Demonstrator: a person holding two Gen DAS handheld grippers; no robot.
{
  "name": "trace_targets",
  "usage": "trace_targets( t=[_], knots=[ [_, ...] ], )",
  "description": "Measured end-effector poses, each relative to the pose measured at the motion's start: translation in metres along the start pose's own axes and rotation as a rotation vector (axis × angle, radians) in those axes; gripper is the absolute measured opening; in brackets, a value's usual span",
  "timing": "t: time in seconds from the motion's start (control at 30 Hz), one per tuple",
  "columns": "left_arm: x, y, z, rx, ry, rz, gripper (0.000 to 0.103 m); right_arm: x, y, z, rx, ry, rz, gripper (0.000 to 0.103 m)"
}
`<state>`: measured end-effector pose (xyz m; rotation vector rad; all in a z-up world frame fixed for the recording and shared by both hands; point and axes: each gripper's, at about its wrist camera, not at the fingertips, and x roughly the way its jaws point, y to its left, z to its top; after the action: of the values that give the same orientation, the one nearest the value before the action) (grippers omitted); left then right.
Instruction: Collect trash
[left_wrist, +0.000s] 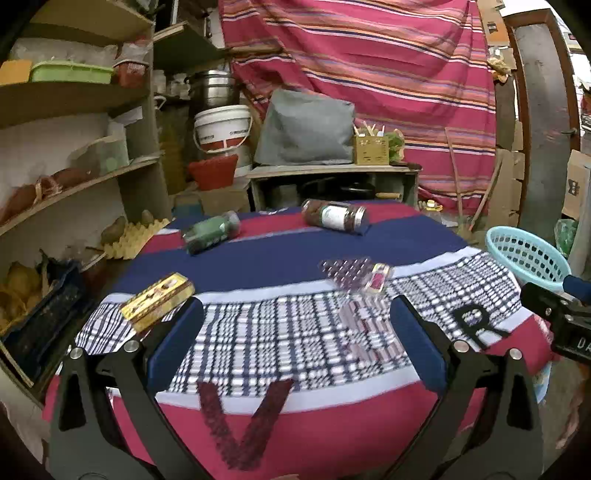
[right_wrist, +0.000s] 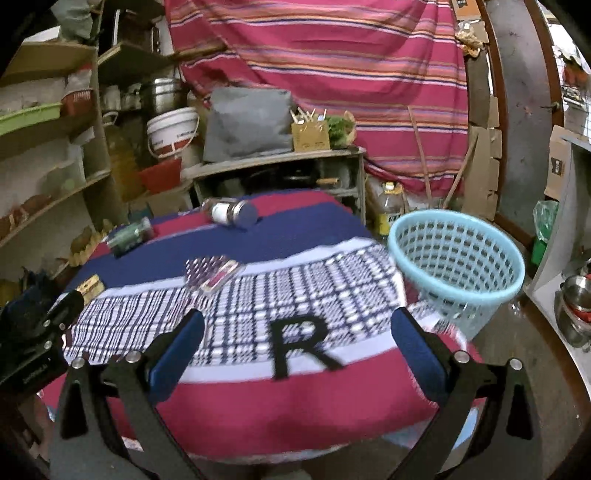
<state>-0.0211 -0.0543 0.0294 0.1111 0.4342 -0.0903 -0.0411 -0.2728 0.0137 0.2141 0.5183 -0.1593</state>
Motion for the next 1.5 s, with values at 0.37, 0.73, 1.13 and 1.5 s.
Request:
trace_targets(
  t=[0.37, 0.73, 1.13, 1.5],
  knots=[
    [-0.015, 0.025, -0.021, -0.045, -0.029, 0.024, 0.098, -0.036, 0.047, -0.031, -0.091, -0.094, -0.017, 0.099],
    [-0.021, 0.037, -0.031, -0.048, -0.065, 0.046, 0.098, -0.039, 0.060, -0.047, -0.127, -0.088, -0.039, 0.099],
    [-0.016, 0.037, -0.036, -0.030, -0.037, 0.002, 0.098, -0.035, 0.058, -0.049, -0.114, -0.096, -0.030, 0.099],
    [-0.014, 0.039, -0.036, -0.024, -0.008, -0.028, 0.098, -0.023, 0.057, -0.048, -0.095, -0.060, -0.016, 0.099]
  ],
)
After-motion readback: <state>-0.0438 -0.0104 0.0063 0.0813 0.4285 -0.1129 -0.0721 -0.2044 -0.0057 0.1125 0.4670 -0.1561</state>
